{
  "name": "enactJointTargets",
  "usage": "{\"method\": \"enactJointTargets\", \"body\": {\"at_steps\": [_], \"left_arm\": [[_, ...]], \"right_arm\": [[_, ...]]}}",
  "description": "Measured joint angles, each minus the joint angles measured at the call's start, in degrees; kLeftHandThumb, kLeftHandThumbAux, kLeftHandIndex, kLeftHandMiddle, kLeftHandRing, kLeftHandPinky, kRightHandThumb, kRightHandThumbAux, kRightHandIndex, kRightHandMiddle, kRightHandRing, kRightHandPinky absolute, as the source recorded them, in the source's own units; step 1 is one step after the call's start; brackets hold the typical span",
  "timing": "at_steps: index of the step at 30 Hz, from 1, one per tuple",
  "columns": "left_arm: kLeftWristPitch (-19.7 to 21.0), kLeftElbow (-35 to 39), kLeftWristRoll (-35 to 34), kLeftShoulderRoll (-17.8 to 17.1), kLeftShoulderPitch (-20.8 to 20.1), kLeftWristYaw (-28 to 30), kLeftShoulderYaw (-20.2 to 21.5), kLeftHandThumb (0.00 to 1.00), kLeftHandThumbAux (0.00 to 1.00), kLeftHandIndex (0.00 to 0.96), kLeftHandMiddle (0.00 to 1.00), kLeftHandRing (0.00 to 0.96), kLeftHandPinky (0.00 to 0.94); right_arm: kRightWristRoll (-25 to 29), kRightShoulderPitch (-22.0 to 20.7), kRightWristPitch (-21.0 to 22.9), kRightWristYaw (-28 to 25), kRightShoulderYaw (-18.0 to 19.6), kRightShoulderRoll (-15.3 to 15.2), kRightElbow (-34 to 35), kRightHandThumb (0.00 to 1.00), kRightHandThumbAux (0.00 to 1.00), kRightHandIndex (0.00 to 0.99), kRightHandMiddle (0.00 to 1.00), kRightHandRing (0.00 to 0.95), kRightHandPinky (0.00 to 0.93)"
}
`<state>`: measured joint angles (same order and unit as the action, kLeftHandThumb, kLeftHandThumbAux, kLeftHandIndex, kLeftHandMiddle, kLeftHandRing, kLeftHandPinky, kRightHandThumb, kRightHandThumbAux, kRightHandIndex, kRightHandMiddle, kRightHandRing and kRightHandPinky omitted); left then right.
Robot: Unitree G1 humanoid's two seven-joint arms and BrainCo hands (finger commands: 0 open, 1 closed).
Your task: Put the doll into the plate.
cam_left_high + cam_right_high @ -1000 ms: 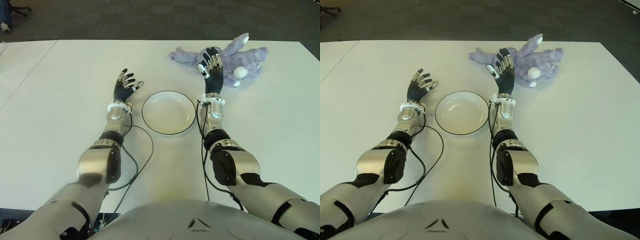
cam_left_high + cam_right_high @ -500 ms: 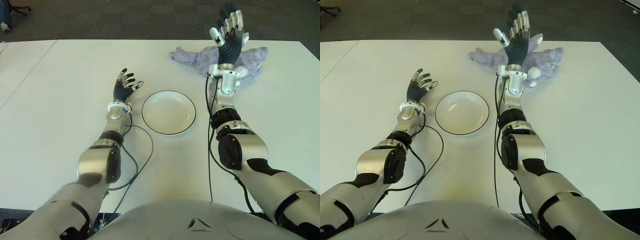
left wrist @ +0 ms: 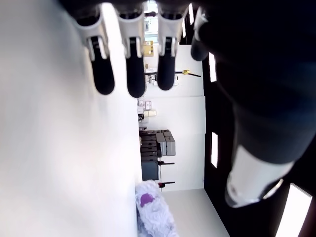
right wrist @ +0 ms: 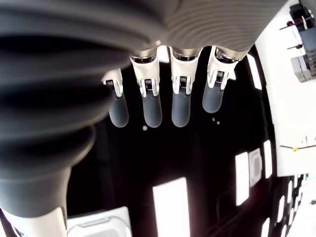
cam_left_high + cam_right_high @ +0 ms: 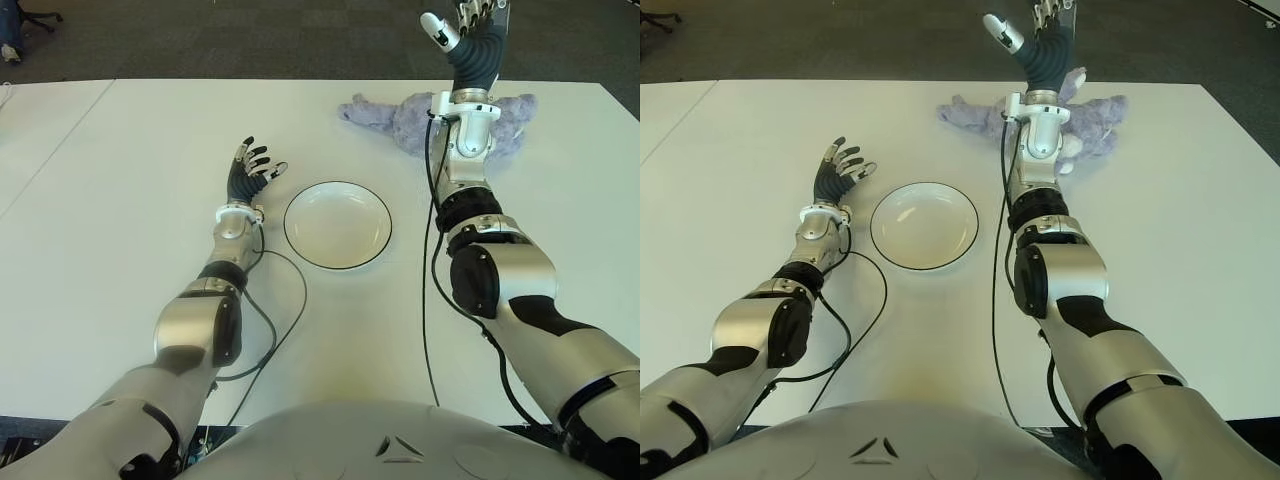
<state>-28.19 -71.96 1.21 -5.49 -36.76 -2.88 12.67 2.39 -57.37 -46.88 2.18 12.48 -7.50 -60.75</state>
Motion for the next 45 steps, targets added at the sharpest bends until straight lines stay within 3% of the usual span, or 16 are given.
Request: {"method": "enactJointTargets", "body": {"at_steps": [6,17,29,37,45], "left_arm": [[0.0,0.0,-0.1,0.1,0.0,-0.3,0.1,0.023,0.784,0.067,0.202,0.240,0.256],[0.0,0.0,-0.1,0.4,-0.1,-0.4,0.5,0.037,0.785,0.066,0.192,0.222,0.238],[0.0,0.0,-0.1,0.7,-0.1,-0.4,0.5,0.022,0.776,0.062,0.182,0.207,0.222],[0.0,0.0,-0.5,1.0,-0.2,-0.4,1.2,0.048,0.779,0.054,0.176,0.204,0.223],[0.0,0.0,-0.6,1.3,-0.2,-0.4,1.9,0.069,0.773,0.060,0.190,0.216,0.233]], "right_arm": [[-1.8,1.1,0.3,-0.2,-0.9,-3.1,-2.1,0.000,0.802,0.161,0.146,0.104,0.034],[-8.1,1.3,4.8,2.4,-4.9,-9.3,-6.2,0.000,0.781,0.222,0.185,0.095,0.000],[-22.5,1.7,8.2,9.2,-16.1,-17.6,-10.4,0.000,0.836,0.242,0.136,0.043,0.000],[-33.4,1.9,12.5,12.8,-26.1,-23.0,-12.6,0.003,0.809,0.231,0.082,0.000,0.000],[-38.5,1.9,14.5,13.5,-31.9,-25.4,-13.8,0.076,0.789,0.236,0.046,0.000,0.000]]}}
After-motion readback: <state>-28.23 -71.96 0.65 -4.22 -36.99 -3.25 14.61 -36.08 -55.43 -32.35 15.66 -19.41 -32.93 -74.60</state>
